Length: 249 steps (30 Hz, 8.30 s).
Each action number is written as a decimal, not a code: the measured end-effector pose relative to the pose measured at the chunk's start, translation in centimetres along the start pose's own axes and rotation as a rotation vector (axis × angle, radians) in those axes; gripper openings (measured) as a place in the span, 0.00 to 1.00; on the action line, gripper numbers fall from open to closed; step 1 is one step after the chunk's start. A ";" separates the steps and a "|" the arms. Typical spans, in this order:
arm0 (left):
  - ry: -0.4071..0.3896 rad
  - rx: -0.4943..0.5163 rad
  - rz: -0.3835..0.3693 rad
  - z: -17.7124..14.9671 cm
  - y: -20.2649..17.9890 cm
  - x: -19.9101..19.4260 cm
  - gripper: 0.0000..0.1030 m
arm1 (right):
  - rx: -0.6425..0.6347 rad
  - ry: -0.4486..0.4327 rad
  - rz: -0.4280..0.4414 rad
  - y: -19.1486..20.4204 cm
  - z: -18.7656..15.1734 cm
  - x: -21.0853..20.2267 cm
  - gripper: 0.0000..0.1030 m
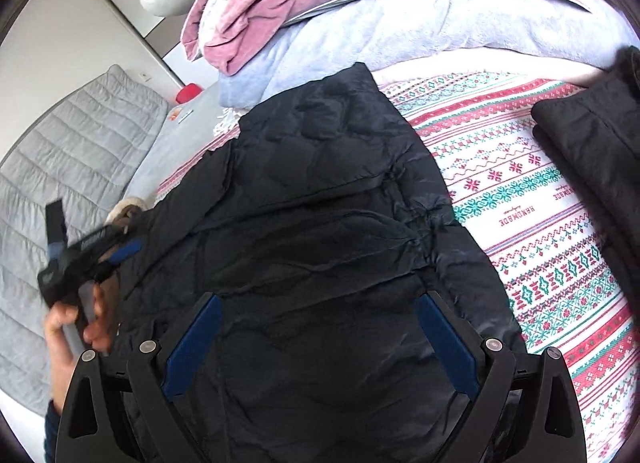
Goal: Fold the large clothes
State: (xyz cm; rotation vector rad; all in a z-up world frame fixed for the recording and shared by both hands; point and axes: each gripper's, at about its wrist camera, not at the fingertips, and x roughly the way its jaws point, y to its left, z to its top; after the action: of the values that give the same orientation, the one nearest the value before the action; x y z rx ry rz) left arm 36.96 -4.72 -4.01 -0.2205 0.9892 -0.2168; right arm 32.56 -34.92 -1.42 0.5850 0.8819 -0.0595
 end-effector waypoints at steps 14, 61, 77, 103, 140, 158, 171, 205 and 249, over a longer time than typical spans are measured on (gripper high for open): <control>-0.206 -0.254 0.194 -9.5 11.6 -14.6 0.81 | 0.063 0.002 -0.012 -2.0 0.6 -0.4 0.96; -0.032 -0.323 0.073 -25.4 21.1 -18.5 0.80 | 0.122 0.177 -0.027 -13.2 -11.6 -6.1 0.52; 0.063 -0.222 0.051 -26.2 17.8 -15.0 0.27 | 0.065 0.166 -0.003 -12.1 -13.1 -6.5 0.10; 0.044 -0.186 0.018 -28.2 17.7 -15.9 0.26 | 0.097 0.012 -0.050 -13.8 -17.8 -12.7 0.30; -0.142 -0.110 0.022 -29.0 14.4 -23.4 0.07 | 0.148 -0.134 0.173 -13.0 -20.8 -17.9 0.04; -0.289 -0.081 -0.131 -28.2 14.7 -32.0 0.06 | 0.073 -0.329 0.336 -9.5 -21.9 -28.3 0.03; -0.303 -0.173 -0.128 -25.2 17.2 -31.3 0.06 | 0.161 -0.348 0.375 -10.4 -19.8 -27.9 0.03; -0.117 -0.351 0.099 5.4 16.9 -1.7 0.17 | 0.529 -0.058 0.108 -11.5 8.8 4.3 0.08; -0.061 -0.123 0.296 3.6 12.1 3.4 0.65 | 0.102 -0.035 -0.180 -6.8 9.6 10.0 0.49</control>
State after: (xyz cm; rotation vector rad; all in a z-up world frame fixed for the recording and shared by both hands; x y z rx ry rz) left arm 42.74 6.22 -8.21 -0.1890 0.9624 0.1202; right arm 43.85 -43.61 -7.21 0.5961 0.8999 -0.2784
